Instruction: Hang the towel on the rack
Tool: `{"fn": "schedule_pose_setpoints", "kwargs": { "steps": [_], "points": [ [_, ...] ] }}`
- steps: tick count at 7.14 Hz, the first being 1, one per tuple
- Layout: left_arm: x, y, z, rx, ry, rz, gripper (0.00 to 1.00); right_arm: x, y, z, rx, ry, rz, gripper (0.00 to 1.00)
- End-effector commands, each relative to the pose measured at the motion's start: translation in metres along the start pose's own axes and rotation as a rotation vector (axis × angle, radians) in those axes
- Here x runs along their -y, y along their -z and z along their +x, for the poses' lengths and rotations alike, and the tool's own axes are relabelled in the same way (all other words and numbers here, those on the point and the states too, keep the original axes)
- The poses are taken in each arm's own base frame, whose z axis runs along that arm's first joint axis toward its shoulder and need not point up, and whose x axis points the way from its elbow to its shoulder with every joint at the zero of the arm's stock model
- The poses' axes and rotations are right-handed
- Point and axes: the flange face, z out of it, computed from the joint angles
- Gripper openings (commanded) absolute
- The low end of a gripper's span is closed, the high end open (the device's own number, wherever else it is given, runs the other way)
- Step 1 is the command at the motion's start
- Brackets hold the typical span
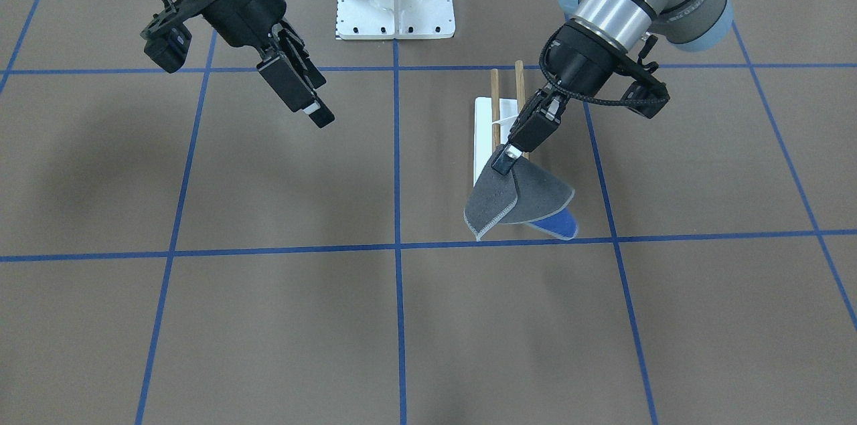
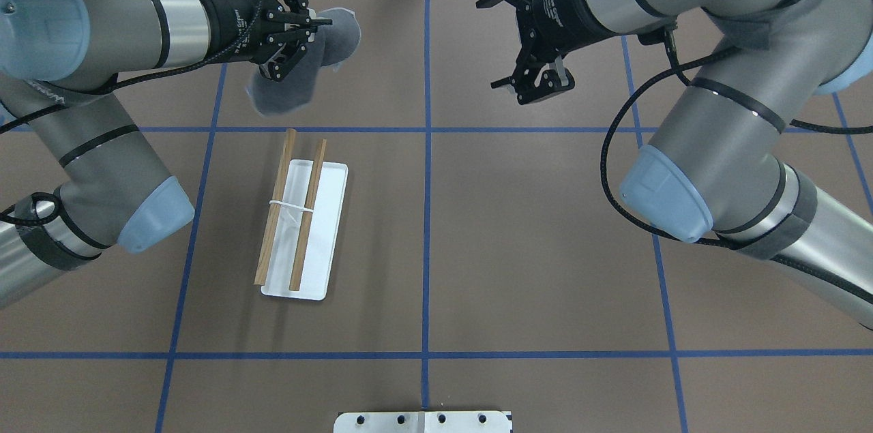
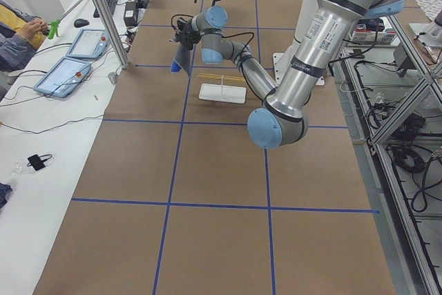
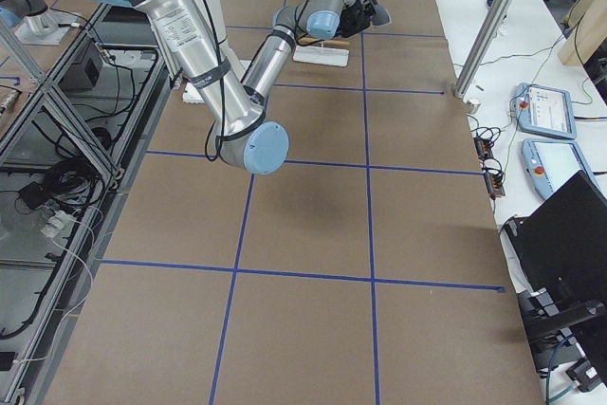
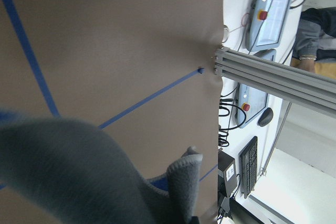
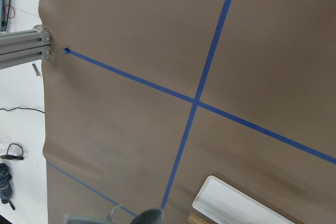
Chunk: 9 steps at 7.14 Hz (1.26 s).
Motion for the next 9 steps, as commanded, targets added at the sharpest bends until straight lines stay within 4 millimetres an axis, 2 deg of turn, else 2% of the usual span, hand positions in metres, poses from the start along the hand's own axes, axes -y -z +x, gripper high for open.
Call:
{"fn": "schedule_pose_setpoints", "kwargs": {
  "steps": [1,2,3,4,5,6,7,8,9],
  "points": [
    [-0.03,0.001,-0.01,-0.015,-0.127,-0.054,0.0,0.021,-0.011,0.013,-0.03,0.054,0.023,1.0],
    [-0.058,-0.003,-0.033,-0.004,-0.164,-0.113,0.0,0.041,-0.015,0.021,-0.054,0.183,0.048,1.0],
    [-0.087,0.004,-0.055,0.009,-0.226,-0.176,0.0,0.065,-0.02,0.033,-0.087,0.32,0.071,1.0],
    [-0.094,0.023,-0.072,0.006,-0.299,-0.195,0.0,0.081,-0.019,0.032,-0.094,0.383,0.099,1.0],
    [-0.09,0.027,-0.113,0.064,-0.368,-0.199,0.0,0.112,-0.015,0.035,-0.111,0.446,0.135,1.0],
    [-0.095,0.024,-0.126,0.083,-0.379,-0.206,0.0,0.135,-0.018,0.044,-0.14,0.508,0.161,1.0],
    [-0.094,0.022,-0.146,0.119,-0.378,-0.213,0.0,0.141,-0.02,0.045,-0.148,0.522,0.169,1.0],
    [-0.092,0.021,-0.155,0.135,-0.376,-0.214,0.0,0.144,-0.02,0.044,-0.149,0.517,0.176,1.0],
    [-0.077,0.024,-0.169,0.166,-0.377,-0.192,0.0,0.15,-0.023,0.044,-0.154,0.511,0.185,1.0]
  ]
}}
